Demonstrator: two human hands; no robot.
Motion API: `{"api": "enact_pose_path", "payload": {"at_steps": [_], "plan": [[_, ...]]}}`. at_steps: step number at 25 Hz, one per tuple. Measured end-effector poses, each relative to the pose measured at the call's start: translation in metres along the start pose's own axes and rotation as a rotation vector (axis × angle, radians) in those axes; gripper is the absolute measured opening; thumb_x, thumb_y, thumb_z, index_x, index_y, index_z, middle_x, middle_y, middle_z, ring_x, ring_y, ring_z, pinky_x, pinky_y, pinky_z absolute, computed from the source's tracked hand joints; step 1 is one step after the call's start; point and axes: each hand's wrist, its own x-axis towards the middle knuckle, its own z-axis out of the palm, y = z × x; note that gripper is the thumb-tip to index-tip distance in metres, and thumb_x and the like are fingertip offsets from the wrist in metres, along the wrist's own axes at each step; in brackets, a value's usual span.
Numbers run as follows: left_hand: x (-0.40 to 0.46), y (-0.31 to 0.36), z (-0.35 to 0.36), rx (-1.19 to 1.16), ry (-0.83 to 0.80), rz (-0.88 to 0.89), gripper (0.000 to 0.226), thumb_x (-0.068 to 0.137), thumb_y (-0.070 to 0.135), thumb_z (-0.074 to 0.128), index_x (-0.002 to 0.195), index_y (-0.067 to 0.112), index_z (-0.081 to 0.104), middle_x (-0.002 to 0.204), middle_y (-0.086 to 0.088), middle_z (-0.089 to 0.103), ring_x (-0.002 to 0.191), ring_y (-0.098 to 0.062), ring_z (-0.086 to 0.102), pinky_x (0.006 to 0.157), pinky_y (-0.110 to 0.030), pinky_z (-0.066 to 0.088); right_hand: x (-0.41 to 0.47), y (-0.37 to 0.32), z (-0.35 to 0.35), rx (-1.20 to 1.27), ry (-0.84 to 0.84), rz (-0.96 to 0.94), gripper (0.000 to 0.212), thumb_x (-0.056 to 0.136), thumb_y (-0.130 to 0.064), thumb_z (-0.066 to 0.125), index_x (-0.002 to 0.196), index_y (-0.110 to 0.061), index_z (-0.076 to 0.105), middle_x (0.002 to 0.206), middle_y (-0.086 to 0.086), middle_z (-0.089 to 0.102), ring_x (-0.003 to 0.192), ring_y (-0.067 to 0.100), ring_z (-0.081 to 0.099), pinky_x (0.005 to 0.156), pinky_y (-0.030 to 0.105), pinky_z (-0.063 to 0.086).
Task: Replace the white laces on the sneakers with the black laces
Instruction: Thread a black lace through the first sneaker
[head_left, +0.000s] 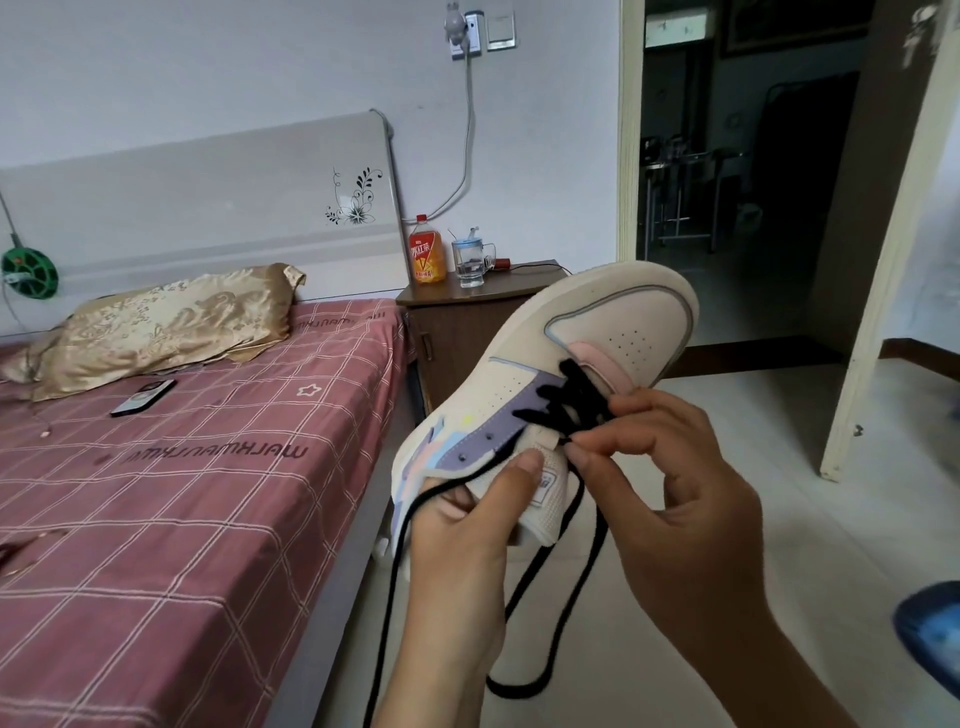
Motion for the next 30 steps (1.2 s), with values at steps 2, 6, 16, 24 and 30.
{"api": "enact_pose_path", "payload": {"at_steps": [2,6,16,24,30], "plan": [[-0.001,0.000,0.002,-0.016,-0.012,-0.006,0.019,0.066,0.025,0.075,0.083,0.016,0.075,0.082,-0.002,0.073,0.081,-0.015,0.069,0.066,-0.023,0.051,-0.004,0.003,0.003,-0.072,0.029,-0.102,0.005,0.081,-0.015,0.067,0.081,-0.011,0.068,0.086,-0.014,0.059,0.101,0.005,0.052,0.092,0.010,0.039],[0.001,0.001,-0.004,0.063,-0.031,-0.002,0.025,0.070,0.024,0.072,0.095,0.017,0.074,0.092,-0.003,0.074,0.088,-0.016,0.069,0.075,-0.029,0.054,-0.003,0.012,0.001,-0.143,-0.066,-0.200,0.018,0.082,-0.019,0.061,0.081,-0.007,0.073,0.082,-0.004,0.065,0.100,0.014,0.049,0.091,0.017,0.040],[0.002,0.004,-0.011,0.290,-0.171,-0.097,0.026,0.083,0.006,0.064,0.079,0.028,0.076,0.072,0.008,0.072,0.060,0.001,0.063,0.050,-0.008,0.043,0.005,0.028,-0.025,-0.340,-0.261,-0.279,0.023,0.082,-0.029,0.057,0.076,-0.014,0.074,0.074,-0.006,0.066,0.093,0.013,0.048,0.083,0.028,0.035],[0.007,-0.012,-0.004,0.151,0.071,-0.194,0.012,0.073,0.011,0.069,0.069,0.022,0.073,0.067,-0.001,0.063,0.067,-0.015,0.057,0.067,-0.032,0.043,-0.012,0.026,-0.007,-0.260,-0.283,-0.134,0.019,0.081,-0.031,0.058,0.076,-0.019,0.071,0.078,-0.013,0.067,0.095,0.006,0.050,0.086,0.028,0.035],[0.004,-0.013,-0.005,0.167,0.052,-0.168,0.010,0.071,0.019,0.065,0.076,0.022,0.074,0.074,0.000,0.069,0.069,-0.017,0.065,0.062,-0.027,0.050,-0.018,0.018,-0.001,-0.329,-0.146,-0.072,0.023,0.081,-0.030,0.056,0.084,-0.015,0.073,0.084,-0.008,0.067,0.096,0.011,0.050,0.083,0.029,0.040]]}}
